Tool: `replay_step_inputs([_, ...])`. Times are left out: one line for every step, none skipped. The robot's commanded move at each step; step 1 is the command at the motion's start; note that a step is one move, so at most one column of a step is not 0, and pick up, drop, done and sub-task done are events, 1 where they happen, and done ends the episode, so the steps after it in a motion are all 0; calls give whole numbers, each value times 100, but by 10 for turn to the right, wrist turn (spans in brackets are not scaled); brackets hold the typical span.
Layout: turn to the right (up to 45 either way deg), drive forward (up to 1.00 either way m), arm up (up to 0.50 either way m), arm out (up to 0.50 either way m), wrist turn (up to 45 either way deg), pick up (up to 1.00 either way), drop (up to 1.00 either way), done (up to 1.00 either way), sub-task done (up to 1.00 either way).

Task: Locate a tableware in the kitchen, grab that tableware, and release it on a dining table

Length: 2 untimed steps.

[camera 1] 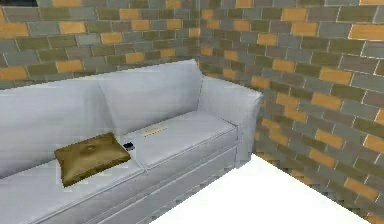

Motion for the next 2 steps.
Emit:
replay_step_inputs([450,0,0,0,0,0,0,0,0])
replay_step_inputs([0,45,0,0,0,0,0,0,0])
